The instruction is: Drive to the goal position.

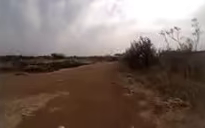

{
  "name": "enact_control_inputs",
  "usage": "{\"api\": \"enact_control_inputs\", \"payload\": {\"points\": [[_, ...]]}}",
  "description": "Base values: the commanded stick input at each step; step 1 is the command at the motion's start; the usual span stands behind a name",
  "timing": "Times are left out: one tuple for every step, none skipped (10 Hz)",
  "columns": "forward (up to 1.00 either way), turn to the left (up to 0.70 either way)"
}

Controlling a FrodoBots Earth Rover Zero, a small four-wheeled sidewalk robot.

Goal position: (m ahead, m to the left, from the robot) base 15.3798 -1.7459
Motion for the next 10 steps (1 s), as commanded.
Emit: {"api": "enact_control_inputs", "payload": {"points": [[0.5,0.0],[0.5,0.0],[0.5,0.0],[0.5,0.0],[0.5,0.0],[0.5,0.0],[0.5,0.0],[0.5,0.0],[0.5,0.0],[0.5,0.0]]}}
